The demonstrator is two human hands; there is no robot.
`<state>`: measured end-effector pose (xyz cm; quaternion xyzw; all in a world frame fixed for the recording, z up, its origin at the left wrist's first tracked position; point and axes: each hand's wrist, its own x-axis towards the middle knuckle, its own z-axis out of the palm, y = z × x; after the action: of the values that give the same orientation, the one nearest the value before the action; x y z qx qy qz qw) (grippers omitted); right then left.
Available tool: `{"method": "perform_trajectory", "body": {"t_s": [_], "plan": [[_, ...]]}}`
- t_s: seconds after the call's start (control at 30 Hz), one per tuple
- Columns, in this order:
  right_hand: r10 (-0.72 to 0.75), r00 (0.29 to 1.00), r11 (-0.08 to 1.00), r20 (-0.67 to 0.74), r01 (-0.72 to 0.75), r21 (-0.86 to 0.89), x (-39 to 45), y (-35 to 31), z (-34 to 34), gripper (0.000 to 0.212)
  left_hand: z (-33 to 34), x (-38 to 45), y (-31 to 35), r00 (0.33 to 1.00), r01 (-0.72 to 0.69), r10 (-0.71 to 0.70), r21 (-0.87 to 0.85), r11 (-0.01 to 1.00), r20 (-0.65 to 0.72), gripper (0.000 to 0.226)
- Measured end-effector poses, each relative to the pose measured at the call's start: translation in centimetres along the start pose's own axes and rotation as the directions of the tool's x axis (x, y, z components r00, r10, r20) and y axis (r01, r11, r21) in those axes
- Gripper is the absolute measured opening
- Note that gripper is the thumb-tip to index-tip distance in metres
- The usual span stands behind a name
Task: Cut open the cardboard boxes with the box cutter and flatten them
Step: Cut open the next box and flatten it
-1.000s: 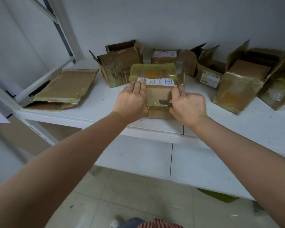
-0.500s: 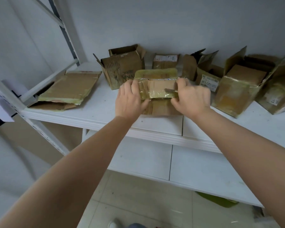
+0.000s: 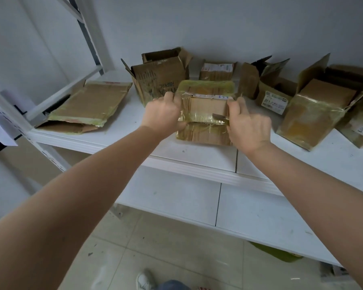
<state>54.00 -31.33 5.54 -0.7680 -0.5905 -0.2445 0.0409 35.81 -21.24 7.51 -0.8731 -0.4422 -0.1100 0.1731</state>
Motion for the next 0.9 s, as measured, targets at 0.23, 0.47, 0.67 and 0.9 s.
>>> {"method": "perform_trajectory", "body": {"t_s": [0.23, 0.47, 0.67, 0.9], "plan": [[-0.132, 0.977, 0.991, -0.165, 0.127, -0.039, -2.3, -0.7, 2.3, 0.037, 0.2, -1.9, 0.8, 0.99, -0.121, 0.097, 0.269, 0.956, 0.101, 0.068], [-0.142, 0.978, 0.99, -0.152, 0.14, -0.022, -5.4, -0.9, 2.5, 0.051, 1.6, -3.7, 2.0, 0.982, -0.154, 0.122, 0.237, 0.959, 0.143, 0.071], [-0.102, 0.99, 0.986, -0.097, 0.114, 0.123, -5.2, -1.0, 2.1, 0.066, 1.1, -3.5, 1.9, 0.978, -0.175, 0.143, 0.228, 0.958, 0.151, 0.072], [-0.011, 0.998, 0.977, 0.056, -0.001, 0.214, -5.5, -0.9, 0.9, 0.057, 0.0, -3.1, 1.7, 0.994, -0.064, 0.051, 0.136, 0.989, 0.093, 0.069]]}}
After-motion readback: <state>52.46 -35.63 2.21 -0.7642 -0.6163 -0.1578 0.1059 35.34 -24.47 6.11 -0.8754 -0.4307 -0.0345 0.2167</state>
